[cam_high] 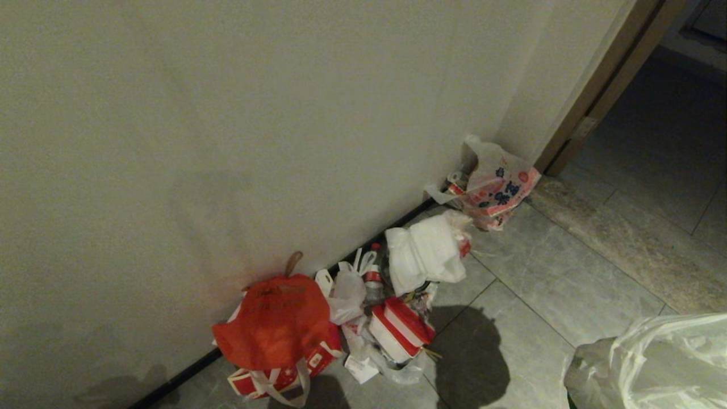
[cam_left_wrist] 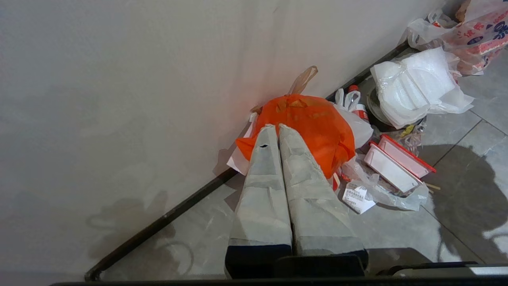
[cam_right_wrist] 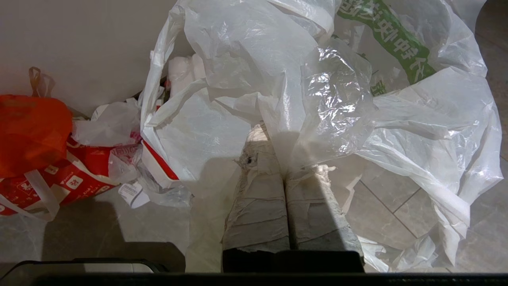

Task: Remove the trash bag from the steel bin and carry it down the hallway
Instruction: Put the trash bag at the door

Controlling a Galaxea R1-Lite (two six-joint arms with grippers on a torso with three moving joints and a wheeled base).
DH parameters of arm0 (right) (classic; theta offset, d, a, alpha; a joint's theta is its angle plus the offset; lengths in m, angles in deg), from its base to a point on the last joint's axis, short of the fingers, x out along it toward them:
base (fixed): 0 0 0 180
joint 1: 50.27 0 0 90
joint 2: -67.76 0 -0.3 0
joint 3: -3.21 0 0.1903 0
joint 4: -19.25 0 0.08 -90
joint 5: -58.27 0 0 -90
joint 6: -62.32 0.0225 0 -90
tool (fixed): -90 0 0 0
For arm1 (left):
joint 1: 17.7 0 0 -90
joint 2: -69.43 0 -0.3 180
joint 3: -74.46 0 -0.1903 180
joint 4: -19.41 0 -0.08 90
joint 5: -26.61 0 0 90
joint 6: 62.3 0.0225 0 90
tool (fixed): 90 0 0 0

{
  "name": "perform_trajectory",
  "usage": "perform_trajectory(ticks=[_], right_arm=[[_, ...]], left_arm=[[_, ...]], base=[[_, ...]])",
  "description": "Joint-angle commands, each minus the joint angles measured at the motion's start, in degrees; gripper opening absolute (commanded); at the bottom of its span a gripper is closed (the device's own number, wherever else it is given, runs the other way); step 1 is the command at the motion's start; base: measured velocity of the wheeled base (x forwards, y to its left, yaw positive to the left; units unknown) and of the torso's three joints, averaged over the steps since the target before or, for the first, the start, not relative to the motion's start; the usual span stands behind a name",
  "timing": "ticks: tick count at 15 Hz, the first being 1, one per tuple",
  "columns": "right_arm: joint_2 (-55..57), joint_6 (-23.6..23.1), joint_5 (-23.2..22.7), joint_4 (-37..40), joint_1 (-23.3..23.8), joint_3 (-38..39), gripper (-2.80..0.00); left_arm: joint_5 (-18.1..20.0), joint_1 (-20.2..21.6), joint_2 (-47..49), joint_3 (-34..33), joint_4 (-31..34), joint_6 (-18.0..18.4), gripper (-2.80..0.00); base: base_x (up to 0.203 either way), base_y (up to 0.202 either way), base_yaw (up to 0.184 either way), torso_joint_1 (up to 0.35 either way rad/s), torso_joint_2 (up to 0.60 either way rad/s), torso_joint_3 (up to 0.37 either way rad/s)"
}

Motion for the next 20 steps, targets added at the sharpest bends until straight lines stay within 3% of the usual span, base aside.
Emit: perform_trajectory(ticks=[1, 20], right_arm=[[0.07, 0.0, 0.01, -0.01, 0.05, 0.0, -2.8], [0.07, 0.09, 0.01, -0.09, -0.04, 0.0, -2.8]], left_arm=[[-0.01, -0.01, 0.0, 0.05, -0.04, -0.02, -2.8], [0.0, 0.0, 0.0, 0.09, 0.18, 0.42, -2.8]], base=[[0.0, 0.0, 0.0, 0.0, 0.0, 0.0], [0.0, 0.0, 0.0, 0.0, 0.0, 0.0]])
